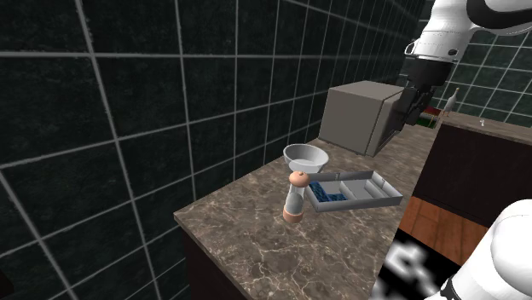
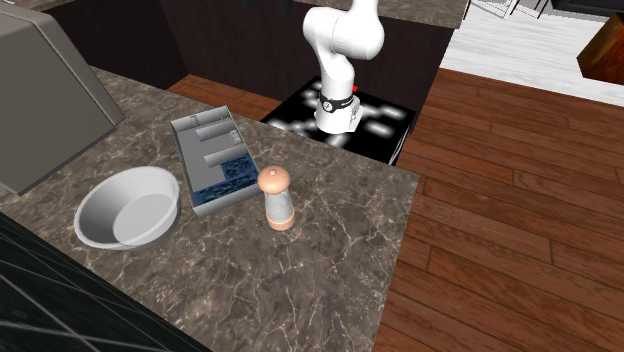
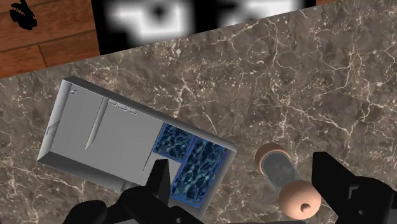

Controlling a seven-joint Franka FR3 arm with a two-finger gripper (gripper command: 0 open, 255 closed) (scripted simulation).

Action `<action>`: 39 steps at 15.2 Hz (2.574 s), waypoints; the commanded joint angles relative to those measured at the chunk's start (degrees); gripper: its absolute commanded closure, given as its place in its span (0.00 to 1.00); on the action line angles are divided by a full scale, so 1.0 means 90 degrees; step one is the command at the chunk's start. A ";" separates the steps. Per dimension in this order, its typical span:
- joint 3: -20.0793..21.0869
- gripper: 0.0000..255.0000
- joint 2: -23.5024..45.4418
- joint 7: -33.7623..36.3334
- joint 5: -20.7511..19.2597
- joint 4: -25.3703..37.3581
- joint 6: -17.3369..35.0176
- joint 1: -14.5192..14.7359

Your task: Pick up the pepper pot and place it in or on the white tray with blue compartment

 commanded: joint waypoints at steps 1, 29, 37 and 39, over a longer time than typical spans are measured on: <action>0.0000 0.00 0.0000 0.0000 0.0000 0.0000 0.0000 0.0000; 0.1532 0.00 0.5047 0.2476 0.0198 0.1057 0.3331 0.0253; 0.1540 0.00 0.5144 0.2488 0.0183 0.0849 0.3636 0.0261; 0.1540 0.00 0.5144 0.2488 0.0183 0.0849 0.3636 0.0261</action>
